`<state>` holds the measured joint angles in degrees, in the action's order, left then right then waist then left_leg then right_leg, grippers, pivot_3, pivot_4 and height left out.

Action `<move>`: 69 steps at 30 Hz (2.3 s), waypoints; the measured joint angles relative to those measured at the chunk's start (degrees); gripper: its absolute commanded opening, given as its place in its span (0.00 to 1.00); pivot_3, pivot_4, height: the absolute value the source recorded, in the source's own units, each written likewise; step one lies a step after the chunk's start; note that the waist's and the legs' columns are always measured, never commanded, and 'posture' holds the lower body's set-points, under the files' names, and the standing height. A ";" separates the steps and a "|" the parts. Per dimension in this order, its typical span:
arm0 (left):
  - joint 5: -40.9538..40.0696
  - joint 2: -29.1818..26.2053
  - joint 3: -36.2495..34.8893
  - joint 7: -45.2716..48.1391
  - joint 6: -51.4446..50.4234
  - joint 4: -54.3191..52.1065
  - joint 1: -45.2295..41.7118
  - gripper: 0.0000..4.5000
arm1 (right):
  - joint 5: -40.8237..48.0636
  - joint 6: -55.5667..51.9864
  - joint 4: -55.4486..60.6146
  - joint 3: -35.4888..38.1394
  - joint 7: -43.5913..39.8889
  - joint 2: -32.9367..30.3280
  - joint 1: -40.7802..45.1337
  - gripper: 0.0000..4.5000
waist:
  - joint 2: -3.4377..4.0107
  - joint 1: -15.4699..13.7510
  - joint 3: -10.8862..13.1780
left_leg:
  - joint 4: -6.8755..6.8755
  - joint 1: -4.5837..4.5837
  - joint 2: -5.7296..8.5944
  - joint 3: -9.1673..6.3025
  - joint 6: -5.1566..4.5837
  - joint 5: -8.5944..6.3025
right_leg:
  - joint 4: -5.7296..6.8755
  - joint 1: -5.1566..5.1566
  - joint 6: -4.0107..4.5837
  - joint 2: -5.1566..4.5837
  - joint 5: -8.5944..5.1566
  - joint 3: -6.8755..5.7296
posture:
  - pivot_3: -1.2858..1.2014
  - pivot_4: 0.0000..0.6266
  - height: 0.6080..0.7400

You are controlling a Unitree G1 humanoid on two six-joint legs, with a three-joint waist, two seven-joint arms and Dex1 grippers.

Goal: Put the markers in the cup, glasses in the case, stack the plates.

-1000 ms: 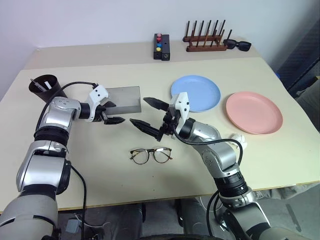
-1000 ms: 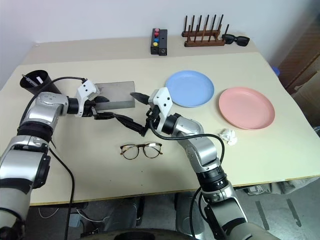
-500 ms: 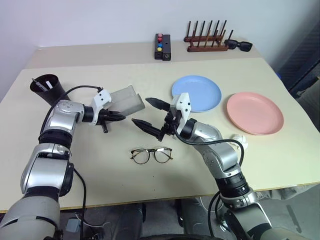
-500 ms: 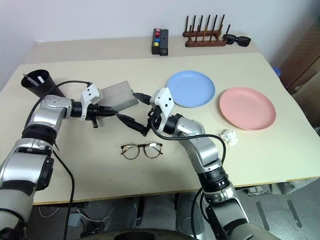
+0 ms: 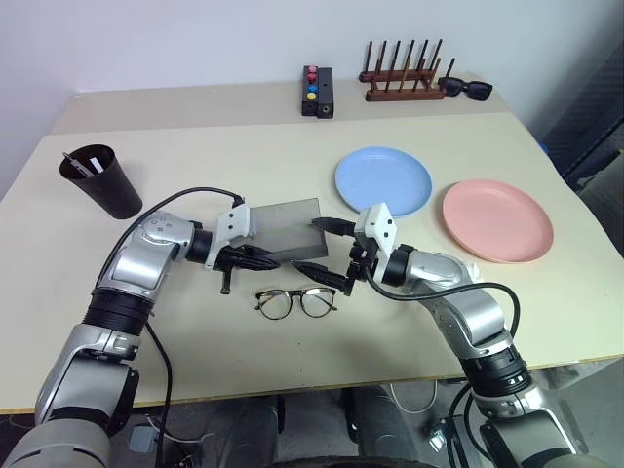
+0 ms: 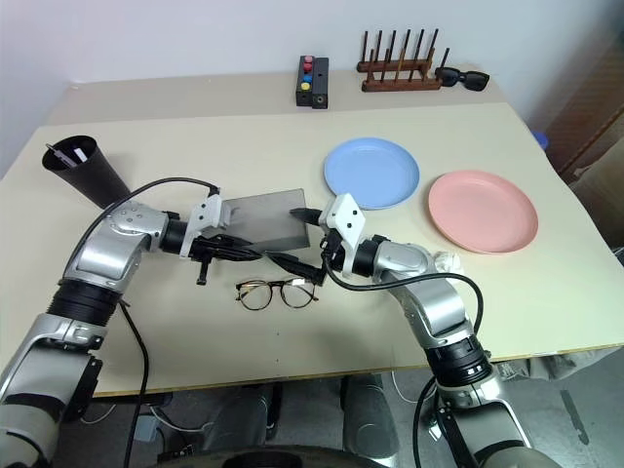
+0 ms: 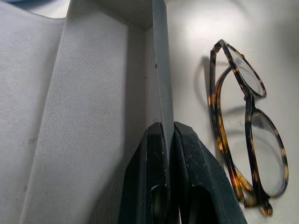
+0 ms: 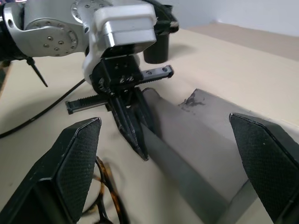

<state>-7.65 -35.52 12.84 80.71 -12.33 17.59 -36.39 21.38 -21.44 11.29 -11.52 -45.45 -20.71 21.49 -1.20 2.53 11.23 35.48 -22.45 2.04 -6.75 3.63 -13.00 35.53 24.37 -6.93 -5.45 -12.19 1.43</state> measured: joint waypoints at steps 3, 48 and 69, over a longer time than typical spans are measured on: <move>0.94 -0.39 0.52 0.27 0.37 0.28 0.01 0.05 | -0.16 0.00 0.00 0.06 0.37 -0.14 -0.51 1.00 | 0.00 -0.01 0.00 | 0.00 0.00 0.00 0.00 0.00 0.00 | 0.00 0.00 0.00 0.00 0.00 0.00 | 0.52 0.24 0.99; 0.87 0.24 10.64 1.13 0.36 -10.73 1.84 0.85 | -1.01 -1.96 11.45 7.13 -0.48 -16.54 -14.40 1.00 | -0.03 -0.60 0.02 | 0.21 -0.05 0.00 0.03 -0.08 -0.05 | -0.06 -0.12 0.07 -0.02 -0.05 0.00 | 0.52 0.24 0.99; -3.28 -0.80 7.90 2.61 -3.88 -13.81 2.20 0.01 | -1.69 -1.94 11.45 7.15 -1.03 -16.56 -14.16 1.00 | 0.03 -1.65 -0.02 | 0.43 -0.03 0.00 0.04 -0.19 -0.11 | -0.07 -0.26 0.11 -0.02 -0.16 0.00 | 0.52 0.24 0.99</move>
<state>-10.93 -36.32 20.74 83.32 -16.21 3.78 -34.19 19.69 -23.38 22.74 -4.37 -46.48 -37.27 7.34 -1.17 0.88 11.21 35.91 -22.48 2.04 -6.71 3.45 -13.11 35.46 24.11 -6.82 -5.46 -12.35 1.43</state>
